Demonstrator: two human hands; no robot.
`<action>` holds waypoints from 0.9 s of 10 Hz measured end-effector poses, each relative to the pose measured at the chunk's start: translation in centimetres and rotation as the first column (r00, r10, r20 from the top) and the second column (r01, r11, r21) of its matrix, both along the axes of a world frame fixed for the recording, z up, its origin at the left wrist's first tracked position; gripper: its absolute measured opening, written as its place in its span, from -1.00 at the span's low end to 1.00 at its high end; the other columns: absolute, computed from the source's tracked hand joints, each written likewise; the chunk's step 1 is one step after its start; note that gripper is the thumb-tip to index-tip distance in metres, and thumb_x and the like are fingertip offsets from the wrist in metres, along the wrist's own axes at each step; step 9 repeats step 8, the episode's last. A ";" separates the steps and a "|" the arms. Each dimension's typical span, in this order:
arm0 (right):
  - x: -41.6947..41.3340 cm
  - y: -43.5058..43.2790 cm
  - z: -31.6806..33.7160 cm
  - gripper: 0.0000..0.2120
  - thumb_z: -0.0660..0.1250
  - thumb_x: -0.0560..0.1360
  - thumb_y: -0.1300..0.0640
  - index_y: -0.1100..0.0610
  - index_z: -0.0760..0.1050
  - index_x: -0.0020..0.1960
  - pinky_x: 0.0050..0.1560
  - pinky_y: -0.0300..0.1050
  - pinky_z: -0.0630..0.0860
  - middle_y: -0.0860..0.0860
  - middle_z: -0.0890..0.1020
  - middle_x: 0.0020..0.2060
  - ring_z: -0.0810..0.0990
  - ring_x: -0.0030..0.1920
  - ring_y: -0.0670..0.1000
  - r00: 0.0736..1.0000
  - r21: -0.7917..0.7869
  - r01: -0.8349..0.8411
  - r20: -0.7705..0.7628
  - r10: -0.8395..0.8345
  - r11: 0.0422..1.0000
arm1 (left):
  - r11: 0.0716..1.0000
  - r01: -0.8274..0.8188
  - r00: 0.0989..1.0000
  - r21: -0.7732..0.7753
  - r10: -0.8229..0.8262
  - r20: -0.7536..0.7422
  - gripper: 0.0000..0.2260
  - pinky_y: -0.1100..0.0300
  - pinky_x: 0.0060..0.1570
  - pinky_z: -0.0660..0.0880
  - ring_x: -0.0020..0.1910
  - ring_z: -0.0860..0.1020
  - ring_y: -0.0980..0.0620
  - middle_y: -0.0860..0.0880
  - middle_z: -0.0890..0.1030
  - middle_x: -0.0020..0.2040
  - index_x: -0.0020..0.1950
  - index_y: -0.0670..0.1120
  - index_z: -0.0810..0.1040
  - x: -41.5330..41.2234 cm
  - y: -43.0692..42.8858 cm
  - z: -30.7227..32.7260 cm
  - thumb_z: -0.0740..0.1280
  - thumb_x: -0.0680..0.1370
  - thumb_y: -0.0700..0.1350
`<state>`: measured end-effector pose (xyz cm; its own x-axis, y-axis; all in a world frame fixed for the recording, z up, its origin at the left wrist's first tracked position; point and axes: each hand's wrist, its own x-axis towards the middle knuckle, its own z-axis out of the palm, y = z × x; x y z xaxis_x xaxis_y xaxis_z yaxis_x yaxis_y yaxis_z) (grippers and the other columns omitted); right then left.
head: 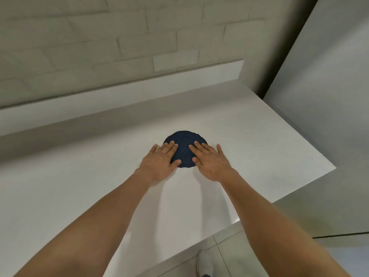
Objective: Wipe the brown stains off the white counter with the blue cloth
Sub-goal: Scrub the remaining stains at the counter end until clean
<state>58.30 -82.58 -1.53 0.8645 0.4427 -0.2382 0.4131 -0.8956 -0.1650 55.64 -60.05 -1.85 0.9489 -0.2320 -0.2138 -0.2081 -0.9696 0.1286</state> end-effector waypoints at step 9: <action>-15.1 -4.8 2.2 -0.47 0.05 0.68 -0.15 -0.05 0.12 0.61 0.55 -0.02 0.01 -0.05 0.15 0.60 0.10 0.57 -0.02 0.983 0.305 0.183 -0.088 -0.163 0.935 | 0.971 -0.019 0.986 -0.237 -0.021 -0.168 -0.41 0.11 0.53 0.12 0.61 0.10 0.00 0.03 0.03 0.67 0.66 0.05 0.10 -13.6 -3.3 3.5 0.14 0.67 0.19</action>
